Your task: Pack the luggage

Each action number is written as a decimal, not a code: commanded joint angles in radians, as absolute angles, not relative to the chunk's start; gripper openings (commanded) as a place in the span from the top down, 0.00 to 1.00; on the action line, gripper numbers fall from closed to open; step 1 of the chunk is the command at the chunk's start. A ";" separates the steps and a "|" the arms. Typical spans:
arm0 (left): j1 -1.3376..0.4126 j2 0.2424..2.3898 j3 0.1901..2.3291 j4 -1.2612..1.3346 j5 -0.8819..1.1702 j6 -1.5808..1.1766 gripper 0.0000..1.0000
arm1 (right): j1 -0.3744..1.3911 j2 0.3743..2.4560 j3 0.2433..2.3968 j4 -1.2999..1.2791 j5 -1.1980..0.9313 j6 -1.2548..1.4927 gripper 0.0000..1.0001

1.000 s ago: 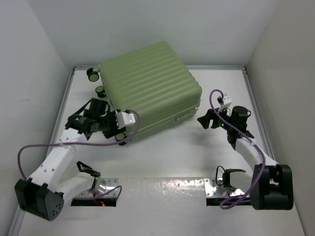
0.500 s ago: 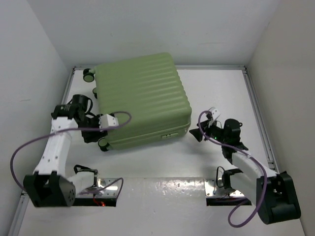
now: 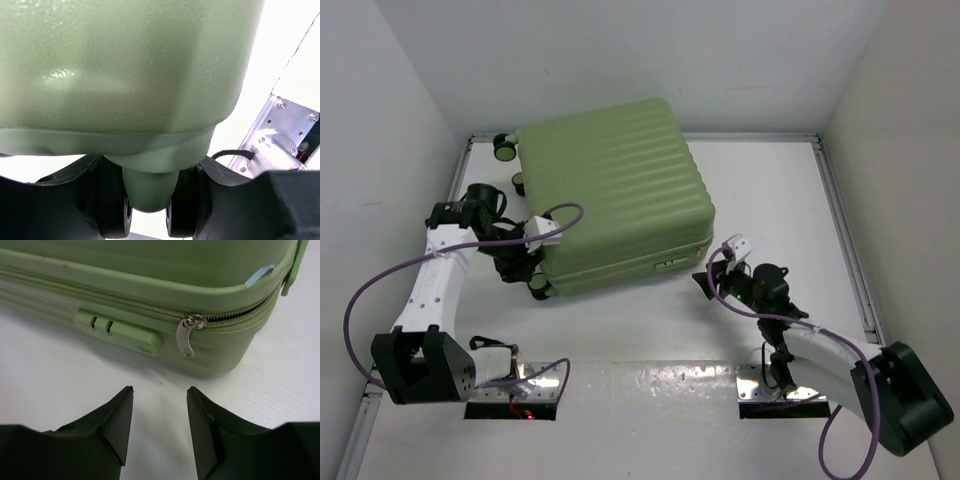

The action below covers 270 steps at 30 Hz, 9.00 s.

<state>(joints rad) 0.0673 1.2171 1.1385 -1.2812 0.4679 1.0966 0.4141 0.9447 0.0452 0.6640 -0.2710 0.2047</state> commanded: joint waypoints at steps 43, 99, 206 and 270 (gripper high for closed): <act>0.115 0.844 0.776 -0.788 0.301 1.019 1.00 | 0.299 1.023 0.193 0.658 -0.037 0.235 0.95; 0.143 0.836 0.710 -0.742 0.310 1.037 1.00 | 0.434 1.026 0.431 0.293 -0.003 0.330 0.42; 0.161 1.006 0.802 -0.764 0.561 1.060 1.00 | -0.101 1.839 0.727 0.927 -1.425 0.558 0.45; 0.216 1.108 0.870 -0.824 0.635 1.127 1.00 | 0.043 1.818 0.764 1.025 -1.218 0.626 0.40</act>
<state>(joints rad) 0.1898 1.0782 0.9035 -0.8730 0.6979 1.1393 0.0200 1.8725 0.7147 0.8539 -1.2339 0.6636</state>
